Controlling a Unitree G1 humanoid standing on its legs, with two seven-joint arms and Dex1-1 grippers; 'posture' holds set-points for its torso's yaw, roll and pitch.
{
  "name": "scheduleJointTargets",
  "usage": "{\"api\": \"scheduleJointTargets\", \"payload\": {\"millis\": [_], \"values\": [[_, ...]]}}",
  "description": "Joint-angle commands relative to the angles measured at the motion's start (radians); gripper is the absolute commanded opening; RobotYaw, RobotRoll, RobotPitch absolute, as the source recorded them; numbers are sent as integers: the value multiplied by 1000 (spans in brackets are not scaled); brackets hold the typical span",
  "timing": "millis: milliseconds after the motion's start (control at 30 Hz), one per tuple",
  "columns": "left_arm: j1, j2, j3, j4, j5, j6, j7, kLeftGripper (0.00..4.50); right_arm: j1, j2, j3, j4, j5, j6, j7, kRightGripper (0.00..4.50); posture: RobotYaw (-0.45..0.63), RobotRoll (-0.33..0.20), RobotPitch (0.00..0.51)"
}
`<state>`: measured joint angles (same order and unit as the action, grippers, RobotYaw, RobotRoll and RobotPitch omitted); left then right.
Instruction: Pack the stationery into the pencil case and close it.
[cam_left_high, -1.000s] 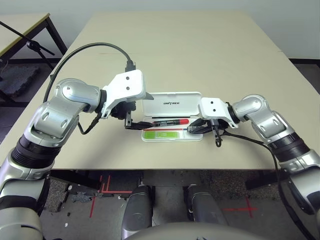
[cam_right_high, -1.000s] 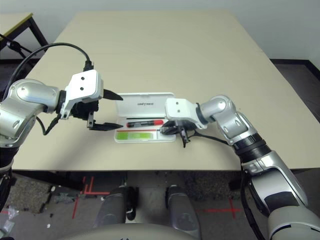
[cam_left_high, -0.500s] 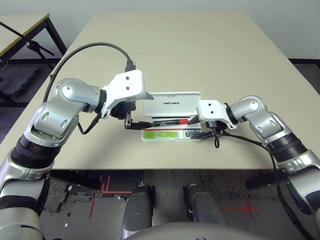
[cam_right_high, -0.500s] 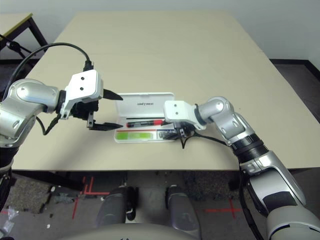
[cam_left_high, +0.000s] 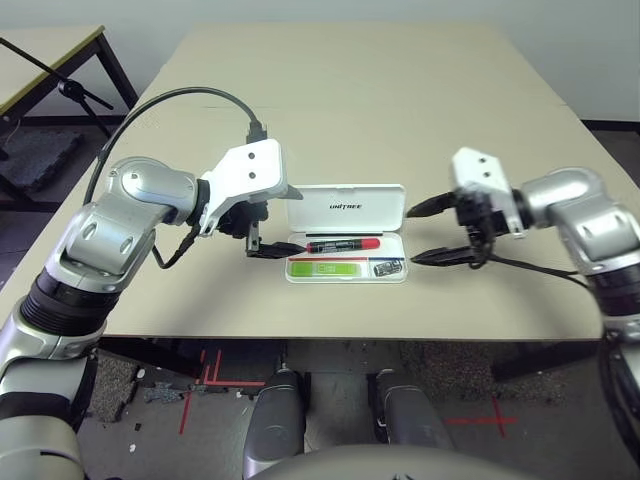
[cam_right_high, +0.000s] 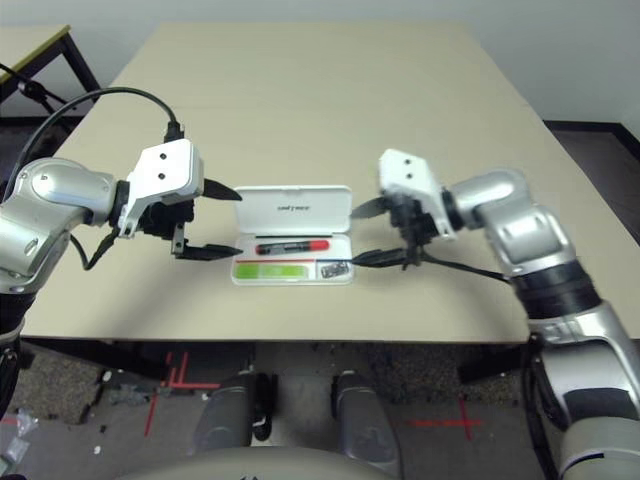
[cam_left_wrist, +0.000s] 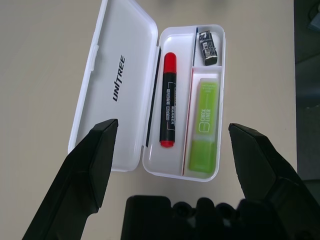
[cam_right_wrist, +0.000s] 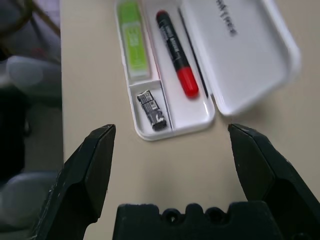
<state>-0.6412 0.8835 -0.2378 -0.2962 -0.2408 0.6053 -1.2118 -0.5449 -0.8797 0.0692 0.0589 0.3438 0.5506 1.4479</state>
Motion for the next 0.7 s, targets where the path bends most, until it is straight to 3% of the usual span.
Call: {"api": "scheduleJointTargets", "payload": {"millis": [33, 233, 667, 700], "values": [[17, 13, -5, 16, 7, -13, -9, 4500, 43, -50, -96, -48, 103, 89, 11, 4473, -60, 0, 85], [26, 24, -1, 33, 11, -19, -15, 4500, 124, -112, -176, -59, 153, 135, -17, 4473, -68, 0, 83], [33, 46, -3, 54, 32, -5, -2, 4500, 114, -86, -145, -35, 158, 115, -63, 4473, -54, 0, 74], [34, 57, -9, 61, 43, 11, 2, 4316, 111, -85, -141, -33, 156, 114, -64, 4498, -49, 0, 74]]}}
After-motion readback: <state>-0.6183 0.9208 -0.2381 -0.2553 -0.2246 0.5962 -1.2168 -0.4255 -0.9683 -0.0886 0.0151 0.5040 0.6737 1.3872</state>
